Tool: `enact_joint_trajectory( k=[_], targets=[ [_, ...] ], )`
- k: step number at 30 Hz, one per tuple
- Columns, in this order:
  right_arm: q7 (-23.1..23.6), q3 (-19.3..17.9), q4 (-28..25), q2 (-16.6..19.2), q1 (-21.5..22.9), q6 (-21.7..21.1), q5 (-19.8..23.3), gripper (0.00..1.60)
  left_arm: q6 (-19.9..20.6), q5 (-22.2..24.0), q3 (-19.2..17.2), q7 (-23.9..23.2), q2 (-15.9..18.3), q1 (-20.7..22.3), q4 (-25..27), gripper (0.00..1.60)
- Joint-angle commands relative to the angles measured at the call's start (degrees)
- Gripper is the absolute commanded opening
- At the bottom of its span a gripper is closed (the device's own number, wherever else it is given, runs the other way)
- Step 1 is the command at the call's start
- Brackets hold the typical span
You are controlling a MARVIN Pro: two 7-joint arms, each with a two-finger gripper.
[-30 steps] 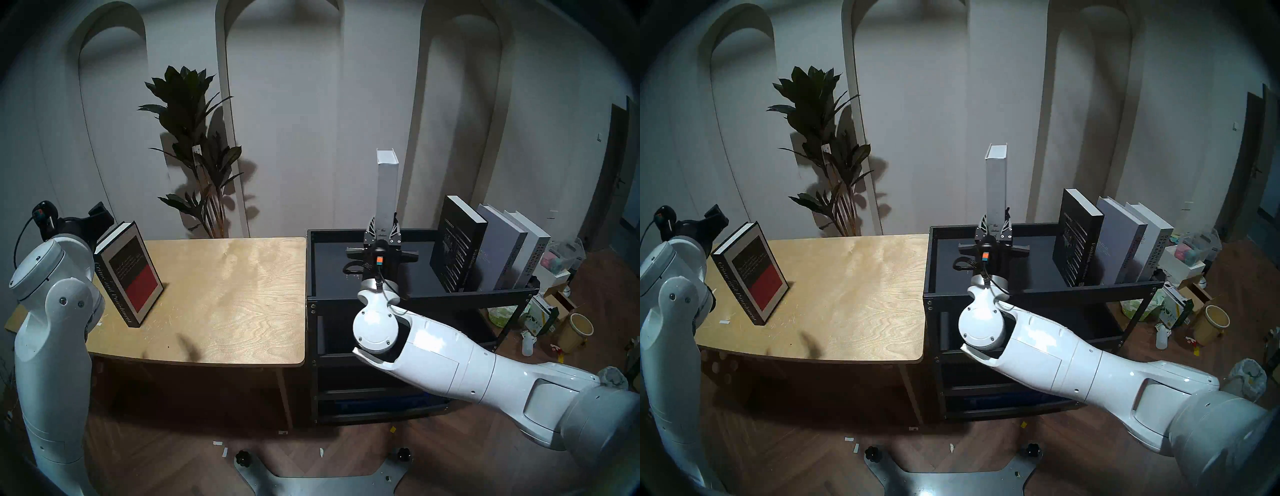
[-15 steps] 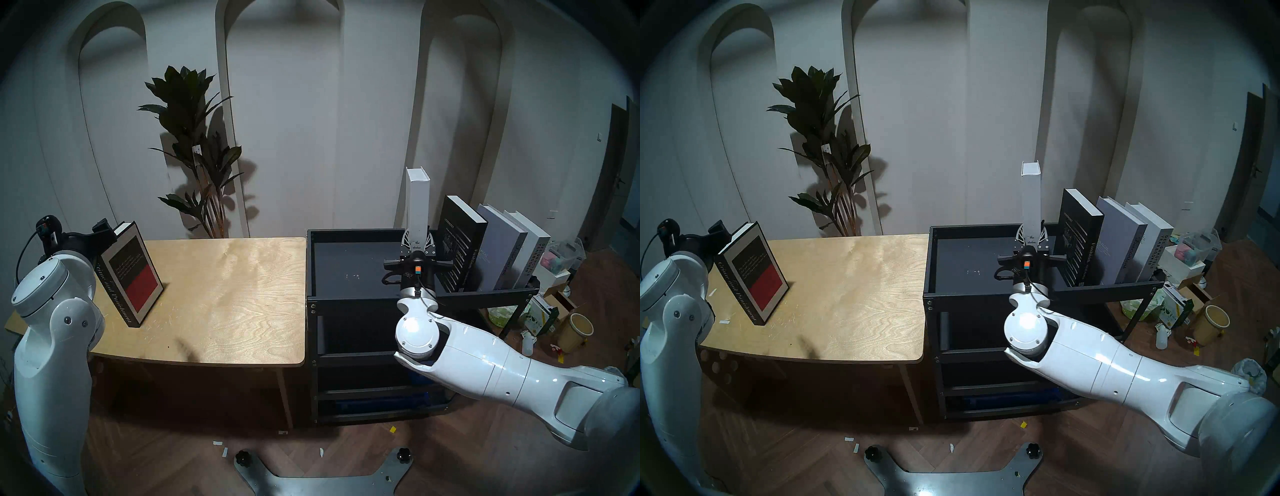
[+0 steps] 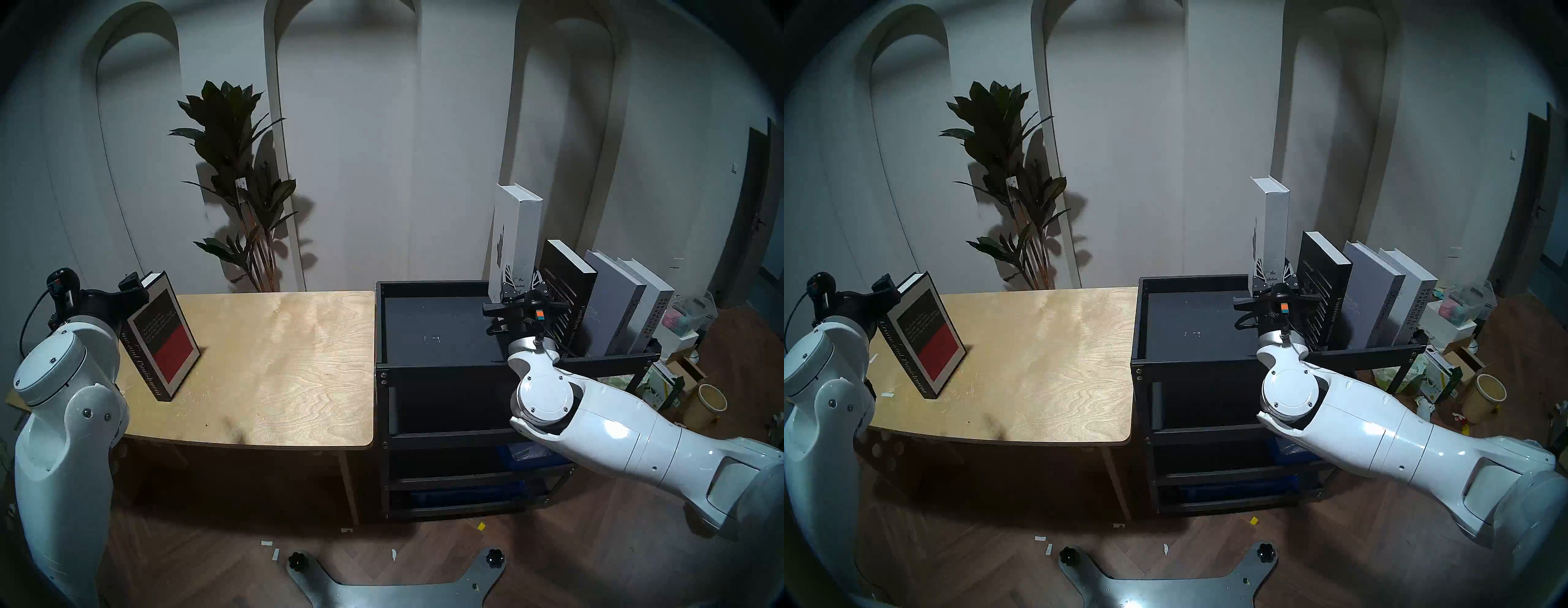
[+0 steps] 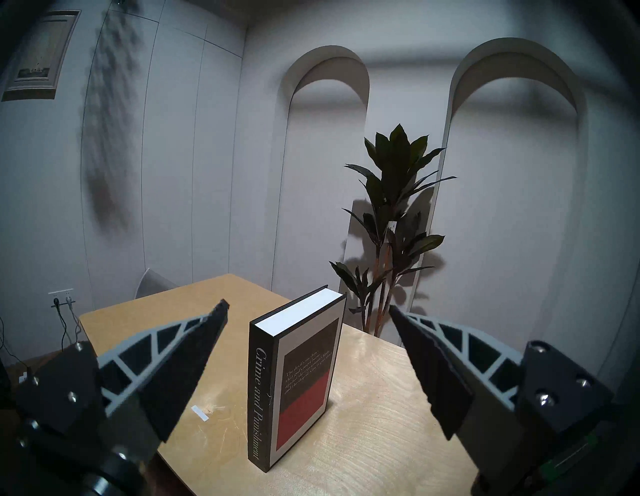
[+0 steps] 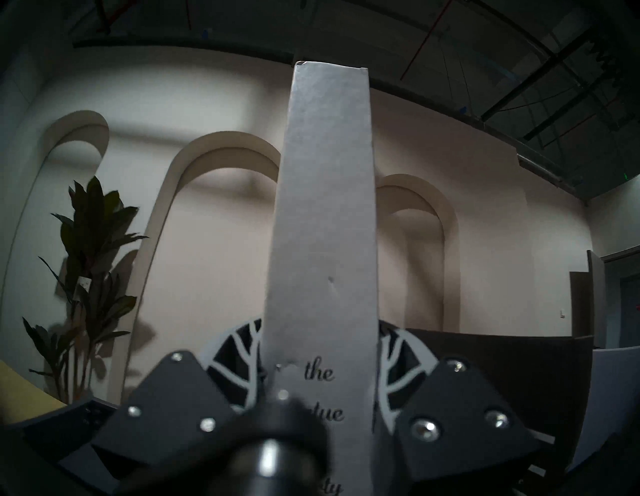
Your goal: Move the books from the display table onto the shelf, standing them upright with spines facing out and tallest at one end
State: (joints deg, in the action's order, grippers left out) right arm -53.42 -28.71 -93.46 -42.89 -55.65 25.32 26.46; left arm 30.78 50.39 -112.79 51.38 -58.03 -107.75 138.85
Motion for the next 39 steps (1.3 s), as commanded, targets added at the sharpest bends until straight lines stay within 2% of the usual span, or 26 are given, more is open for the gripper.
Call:
enact_joint_trajectory(
  k=[1, 9, 14, 20, 22, 24, 27, 30, 31, 34, 36, 37, 39],
  targets=[
    [4.2, 0.1, -4.2, 6.5, -2.2, 4.8, 2.4, 0.0, -1.8, -2.5, -1.5, -1.6, 0.6, -2.8, 1.1, 1.6],
    [8.0, -0.2, -5.7, 11.7, -4.8, 9.4, 5.2, 0.0, -3.9, -4.5, -1.2, -4.1, 0.7, -5.9, 1.1, 1.6],
    [11.5, -0.5, -6.1, 14.8, -4.7, 12.4, 7.8, 0.0, -5.9, -6.3, -1.2, -6.1, 0.9, -8.2, 1.1, 1.6],
    [15.5, -1.0, -6.3, 15.1, -3.2, 14.4, 10.4, 0.0, -8.2, -8.4, -1.6, -8.1, 0.9, -10.6, 1.1, 1.6],
    [18.4, -1.0, -6.5, 15.1, -2.5, 15.4, 12.0, 0.0, -10.5, -10.2, -2.4, -9.6, 0.8, -12.4, 1.1, 1.6],
    [19.1, -0.9, -6.4, 14.9, -2.4, 15.6, 12.5, 0.0, -11.2, -10.7, -2.7, -10.1, 0.8, -12.9, 1.1, 1.6],
    [21.8, -0.4, -5.8, 13.9, -2.6, 15.8, 15.5, 0.0, -15.5, -14.0, -4.4, -13.5, 0.3, -16.1, 1.1, 1.6],
    [22.1, -0.1, -4.9, 13.2, -2.8, 15.6, 15.5, 0.0, -16.9, -15.6, -5.3, -15.5, -0.3, -17.4, 1.1, 1.6],
    [21.3, 0.1, -4.5, 12.4, -3.3, 15.6, 15.4, 0.0, -19.2, -17.5, -6.3, -18.0, -1.0, -18.9, 1.1, 1.6],
    [17.5, 0.0, -3.8, 10.4, -4.2, 15.4, 14.1, 0.0, -22.7, -19.1, -6.9, -20.9, -1.8, -20.2, 0.0, 1.6],
    [16.3, 0.0, -3.3, 9.5, -4.5, 15.6, 13.1, 0.0, -22.8, -19.8, -7.1, -22.2, -2.3, -20.1, -0.4, 1.6],
    [15.6, 0.0, -3.2, 9.1, -4.5, 15.6, 12.7, 0.0, -24.6, -20.3, -7.2, -23.4, -2.6, -20.5, -0.8, 1.6],
    [14.3, 0.0, -2.8, 8.1, -4.5, 15.6, 11.5, 0.0, -25.5, -21.1, -7.5, -25.2, -3.2, -20.6, -1.2, 1.6]
  ],
)
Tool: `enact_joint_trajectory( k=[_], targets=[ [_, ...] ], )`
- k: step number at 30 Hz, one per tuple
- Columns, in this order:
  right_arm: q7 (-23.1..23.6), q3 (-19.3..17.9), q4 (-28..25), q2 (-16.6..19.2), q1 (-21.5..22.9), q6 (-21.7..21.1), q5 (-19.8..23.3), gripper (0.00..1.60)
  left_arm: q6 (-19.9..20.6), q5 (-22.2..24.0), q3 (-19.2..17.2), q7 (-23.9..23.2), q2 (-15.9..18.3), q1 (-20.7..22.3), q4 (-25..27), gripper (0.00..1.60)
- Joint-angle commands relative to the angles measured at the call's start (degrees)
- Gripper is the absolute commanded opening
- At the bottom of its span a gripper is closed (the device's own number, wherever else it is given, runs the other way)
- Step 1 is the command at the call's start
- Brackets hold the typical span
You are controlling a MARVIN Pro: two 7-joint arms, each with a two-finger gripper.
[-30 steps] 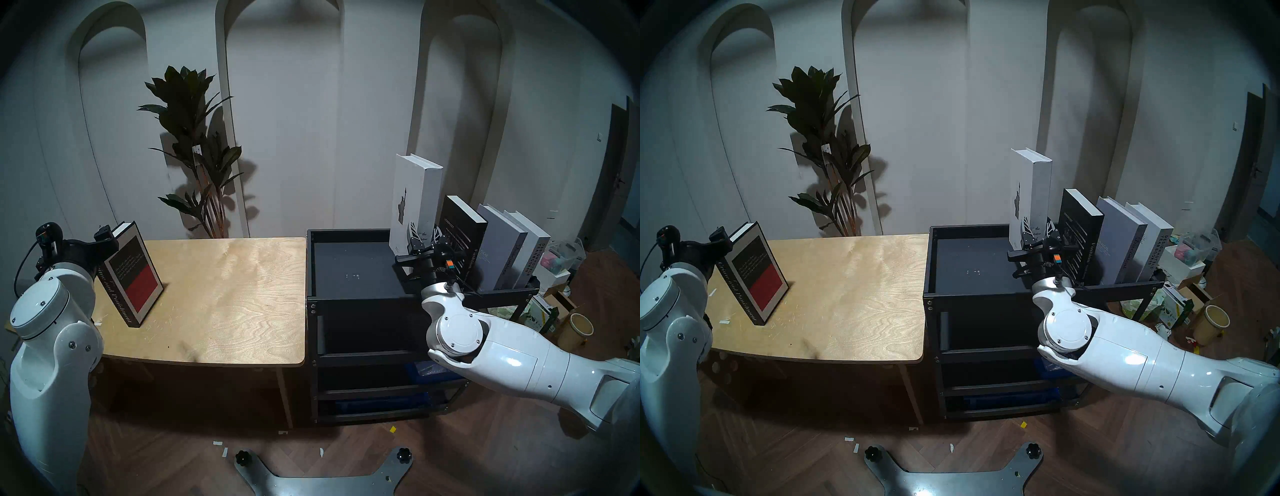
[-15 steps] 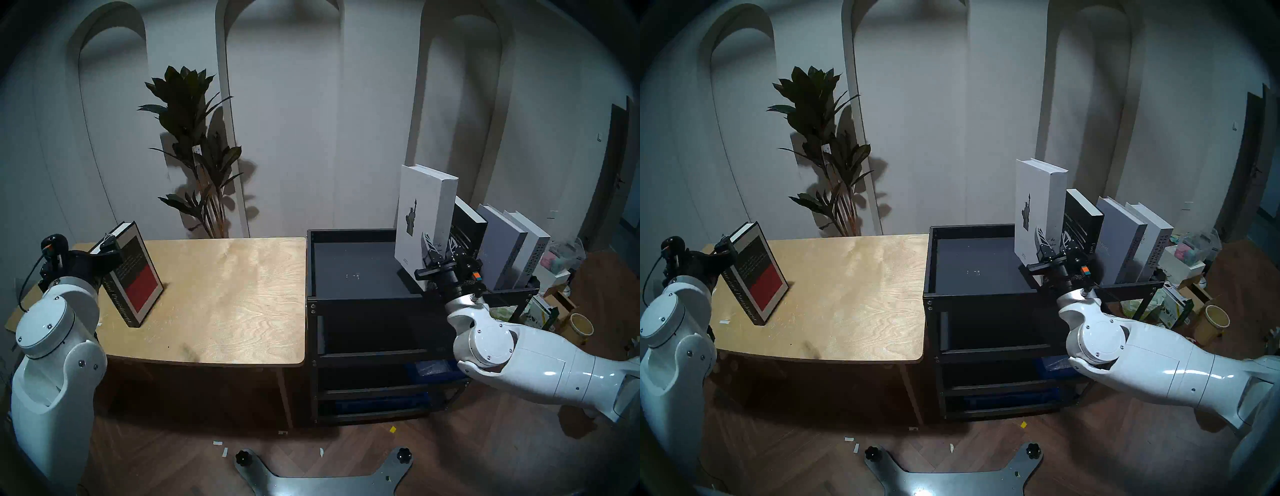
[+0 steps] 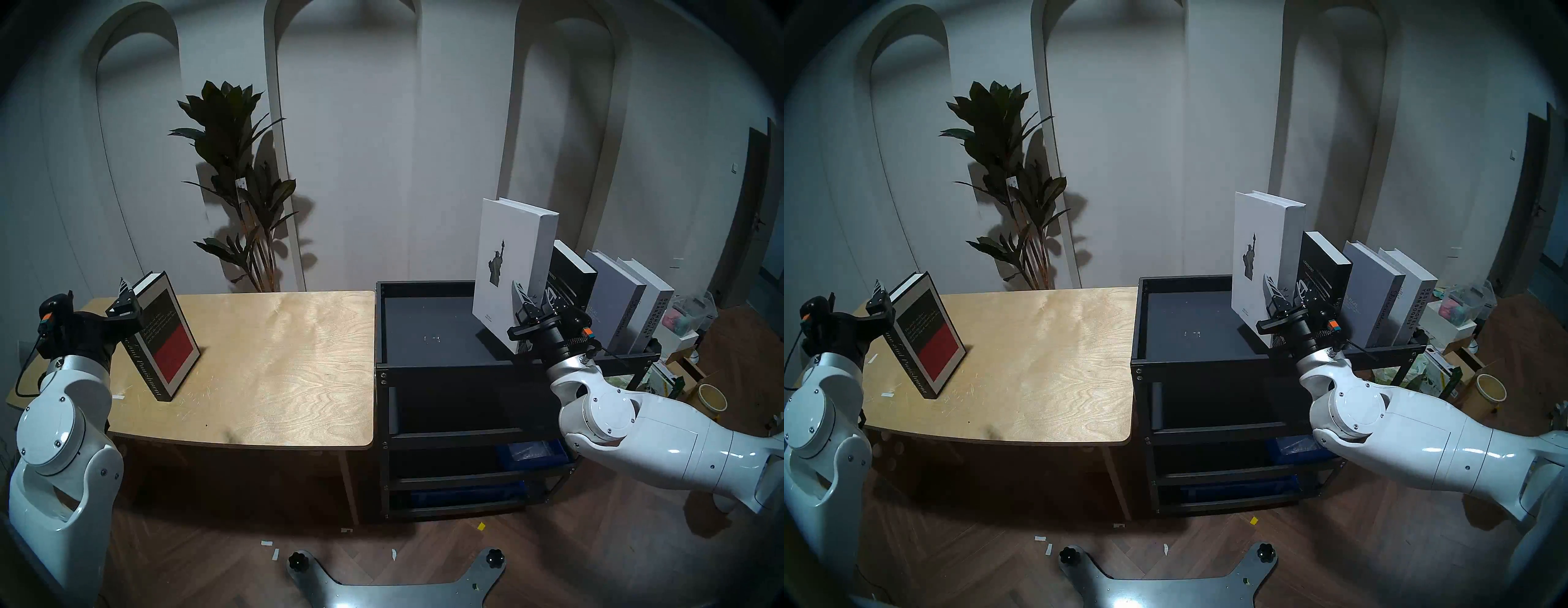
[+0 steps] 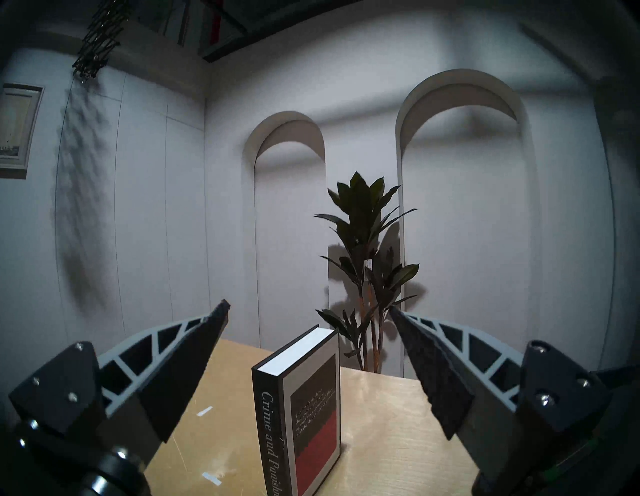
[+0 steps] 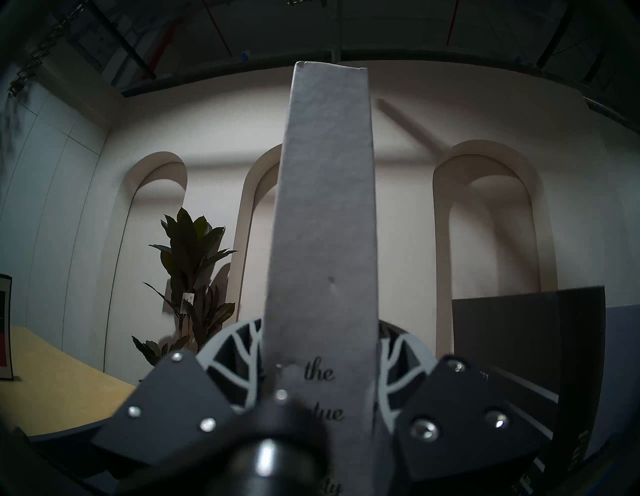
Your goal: Move the books from the display table onto the shelf, standing them upright with spines facing out and tallest at one end
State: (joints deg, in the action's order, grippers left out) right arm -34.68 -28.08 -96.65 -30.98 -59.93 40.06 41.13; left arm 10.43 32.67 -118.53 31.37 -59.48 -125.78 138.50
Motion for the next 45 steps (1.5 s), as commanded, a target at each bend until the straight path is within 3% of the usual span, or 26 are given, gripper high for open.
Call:
enact_joint_trajectory(
  k=[1, 10, 22, 32, 45],
  targets=[
    [-5.1, -0.6, 0.5, -4.2, -0.1, 0.7, -3.9, 0.0, -6.7, -3.7, -1.9, -6.1, -2.0, -2.8, -1.2, 1.6],
    [-7.2, -1.0, 4.0, -7.5, 2.6, -1.3, -7.5, 0.0, -15.0, -5.6, -3.1, -13.1, -4.7, -3.2, -4.9, 1.6],
    [-3.4, -1.1, 10.6, -8.7, 6.0, -3.7, -6.5, 0.0, -23.5, -5.5, -3.0, -16.8, -5.2, -3.5, -8.6, 1.6],
    [-1.0, 0.8, 16.0, -10.8, 2.5, -0.2, -3.8, 0.0, -25.2, -5.6, -2.8, -18.1, -5.5, -3.2, -9.9, 1.6],
    [-2.4, 2.5, 16.7, -10.0, -2.3, 4.0, -3.0, 0.0, -26.2, -6.0, -2.5, -19.2, -6.0, -3.3, -10.7, 1.6]
  ],
)
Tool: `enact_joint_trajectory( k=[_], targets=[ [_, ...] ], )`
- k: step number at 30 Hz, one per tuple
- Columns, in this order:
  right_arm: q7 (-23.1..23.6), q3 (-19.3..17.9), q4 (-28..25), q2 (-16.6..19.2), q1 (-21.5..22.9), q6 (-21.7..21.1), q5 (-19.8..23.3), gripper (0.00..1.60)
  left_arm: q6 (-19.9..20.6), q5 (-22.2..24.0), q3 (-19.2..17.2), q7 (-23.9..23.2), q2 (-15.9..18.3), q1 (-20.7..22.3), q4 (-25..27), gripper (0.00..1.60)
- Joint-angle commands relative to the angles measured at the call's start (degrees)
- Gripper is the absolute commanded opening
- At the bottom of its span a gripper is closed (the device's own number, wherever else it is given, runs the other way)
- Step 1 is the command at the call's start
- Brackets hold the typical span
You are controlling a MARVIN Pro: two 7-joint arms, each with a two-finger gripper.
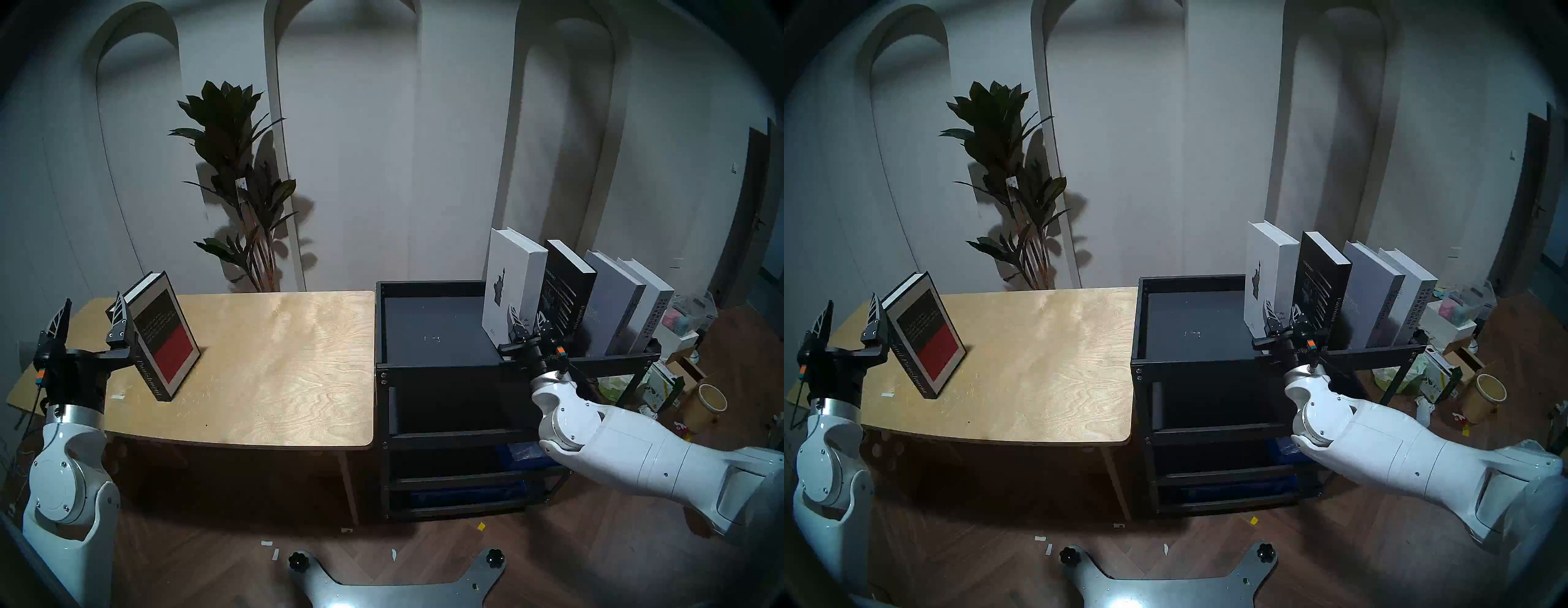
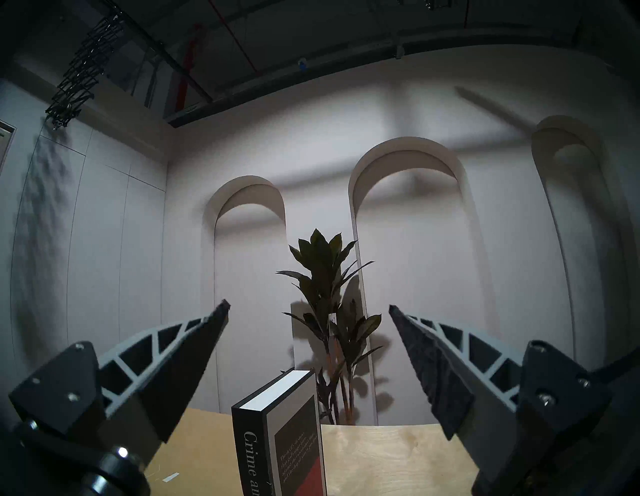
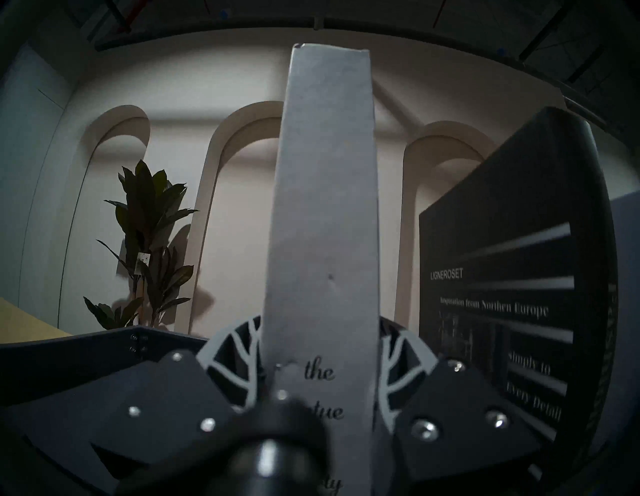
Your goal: Move the books from the display table onto the shelf, standing them upright with spines facing out and tallest at one end
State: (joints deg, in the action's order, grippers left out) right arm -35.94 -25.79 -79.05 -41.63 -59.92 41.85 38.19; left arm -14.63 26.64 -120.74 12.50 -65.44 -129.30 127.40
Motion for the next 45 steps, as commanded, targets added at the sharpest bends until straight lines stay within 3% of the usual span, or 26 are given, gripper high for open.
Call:
enact_joint_trajectory(
  k=[1, 4, 6, 7, 9, 10, 11, 12, 13, 28, 45],
  targets=[
    [-1.1, 0.2, -0.9, 0.7, -2.3, 2.2, -0.1, 0.0, -1.1, 0.0, -0.3, -0.3, 0.0, 0.2, 0.4, 1.6],
    [-2.1, 0.2, -1.2, 1.5, -2.7, 2.8, 0.1, 0.0, -1.1, 0.1, -0.3, -0.7, 0.1, 0.4, 0.5, 1.6],
    [-2.5, 0.1, -1.7, 1.9, -2.6, 2.7, 0.0, 0.31, -1.0, 0.2, -0.2, -0.9, 0.2, 0.6, 0.6, 1.6],
    [-2.6, 0.0, -2.1, 2.2, -2.6, 2.6, 0.1, 0.67, -0.9, 0.1, -0.1, -0.9, 0.3, 0.7, 0.7, 1.6],
    [-2.9, -0.1, -2.2, 2.4, -2.5, 2.6, 0.0, 0.75, -0.8, 0.1, 0.0, -1.0, 0.3, 0.8, 0.9, 1.6],
    [-2.9, -0.1, -2.3, 2.5, -2.4, 2.6, 0.0, 1.2, -0.7, 0.0, 0.1, -1.0, 0.3, 0.9, 1.0, 1.6],
    [-3.0, -0.1, -2.4, 2.5, -2.3, 2.6, 0.0, 1.2, -0.6, 0.0, 0.1, -1.0, 0.3, 0.9, 1.2, 1.6],
    [-3.0, -0.1, -2.4, 2.6, -2.3, 2.6, -0.1, 1.49, -0.5, 0.0, 0.1, -1.0, 0.3, 1.0, 1.4, 1.6],
    [-3.2, -0.1, -2.6, 2.7, -2.1, 2.5, -0.1, 1.57, -0.4, 0.0, 0.1, -1.0, 0.3, 1.0, 1.6, 1.6],
    [-5.4, -2.1, -8.8, 7.1, -0.9, 3.0, -1.2, 1.6, -0.3, -0.5, 0.9, -1.4, 0.0, 1.0, 3.0, 1.6],
    [-10.5, -6.6, -24.2, 16.7, -1.1, 4.2, -3.9, 1.6, -0.1, -1.1, 1.6, -1.6, -0.5, 0.3, 4.8, 1.6]
  ],
)
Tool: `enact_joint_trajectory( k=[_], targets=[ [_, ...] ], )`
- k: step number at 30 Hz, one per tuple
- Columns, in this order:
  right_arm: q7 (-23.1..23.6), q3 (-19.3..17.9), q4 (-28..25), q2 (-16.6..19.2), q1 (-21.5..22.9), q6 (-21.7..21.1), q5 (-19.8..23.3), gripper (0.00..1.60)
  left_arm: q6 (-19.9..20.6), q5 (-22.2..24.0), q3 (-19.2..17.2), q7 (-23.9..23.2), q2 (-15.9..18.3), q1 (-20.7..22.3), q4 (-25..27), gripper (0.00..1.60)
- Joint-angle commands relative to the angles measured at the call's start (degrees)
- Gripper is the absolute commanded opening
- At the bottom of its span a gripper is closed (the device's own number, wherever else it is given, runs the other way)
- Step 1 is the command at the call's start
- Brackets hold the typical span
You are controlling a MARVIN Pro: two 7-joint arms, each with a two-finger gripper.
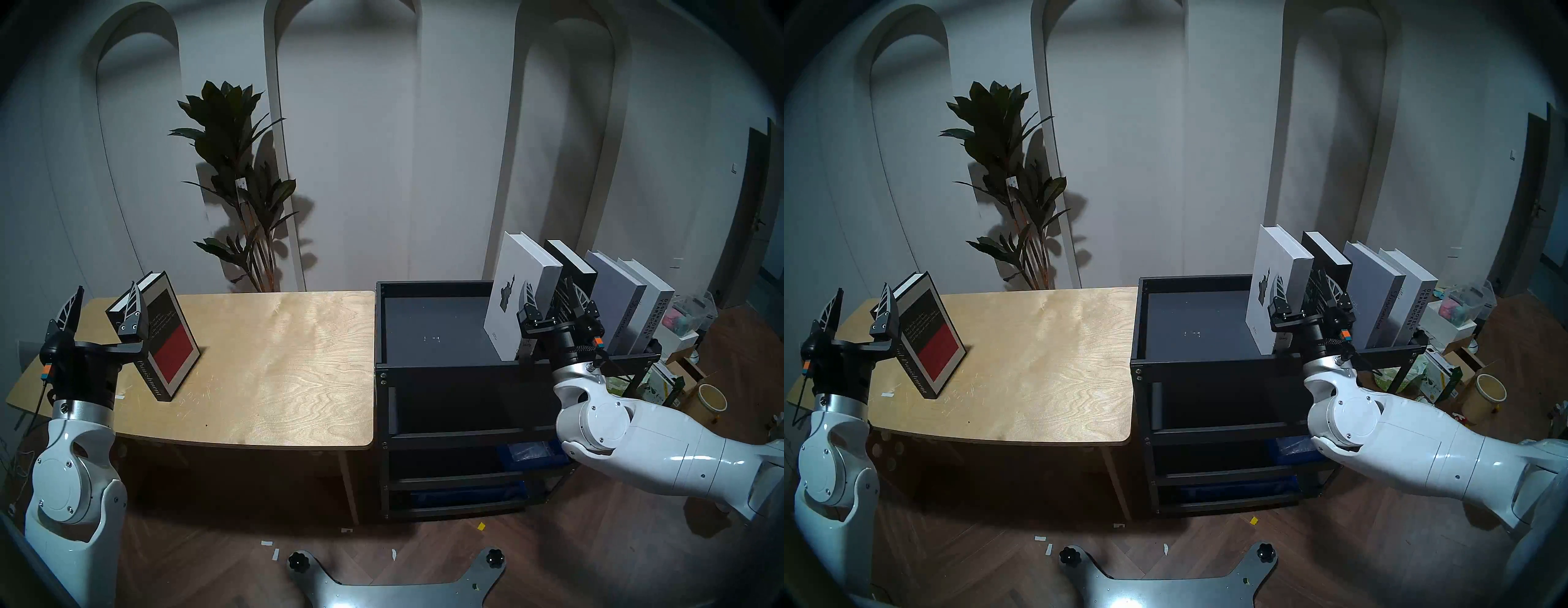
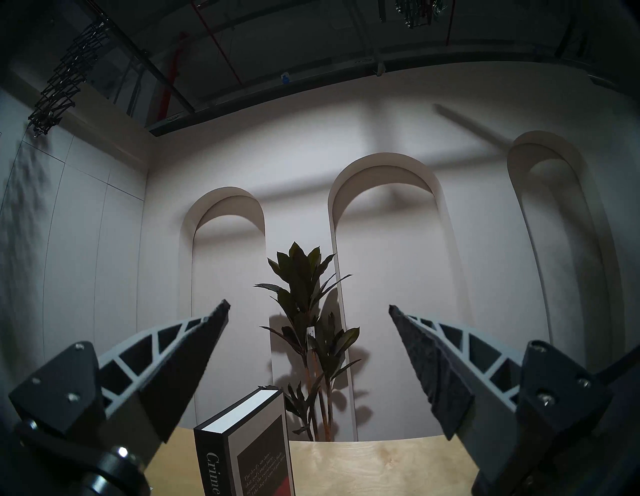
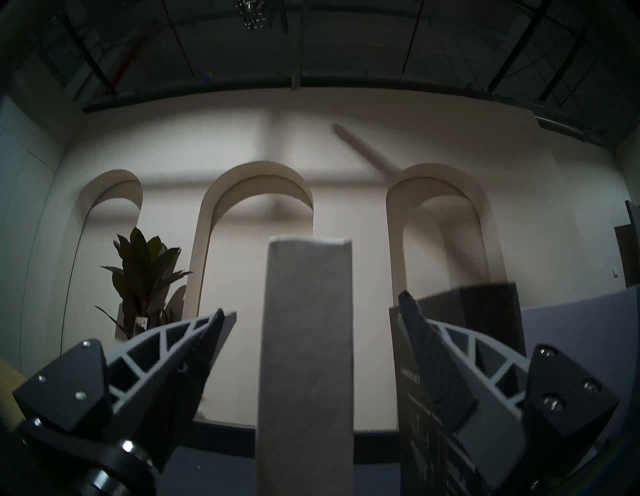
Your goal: Move the books from the display table onto the shelf, standing them upright with spines facing out and tallest at one end
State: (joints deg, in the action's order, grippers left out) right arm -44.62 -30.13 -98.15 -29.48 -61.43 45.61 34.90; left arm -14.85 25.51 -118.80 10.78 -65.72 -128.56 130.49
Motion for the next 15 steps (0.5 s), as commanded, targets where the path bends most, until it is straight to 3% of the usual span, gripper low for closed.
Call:
enact_joint_trajectory(
  k=[1, 7, 8, 13, 15],
  targets=[
    [-2.8, -2.9, -6.8, 5.8, 0.3, 0.8, -1.0, 1.6, 0.2, -0.1, -0.3, -0.1, -0.1, -0.6, 1.6, 1.6],
    [-6.1, -4.5, -11.8, 9.9, -0.5, 1.9, -1.4, 1.6, 0.0, -0.4, -0.9, -1.2, 0.9, -0.8, 0.3, 1.6],
    [-6.4, -5.3, -11.6, 9.5, -0.7, 2.7, -1.9, 1.6, -0.1, -0.4, -1.1, -1.6, 1.2, -0.8, -0.2, 1.6],
    [-8.7, -5.8, -18.2, 14.6, -3.0, 7.8, -4.2, 1.6, 0.1, 1.2, -3.6, -5.2, 3.1, -1.9, -5.1, 1.6],
    [-8.2, -5.4, -17.8, 14.1, -3.3, 8.8, -5.0, 1.6, 0.2, 0.6, -4.1, -5.4, 3.4, -2.1, -6.4, 1.6]
  ],
)
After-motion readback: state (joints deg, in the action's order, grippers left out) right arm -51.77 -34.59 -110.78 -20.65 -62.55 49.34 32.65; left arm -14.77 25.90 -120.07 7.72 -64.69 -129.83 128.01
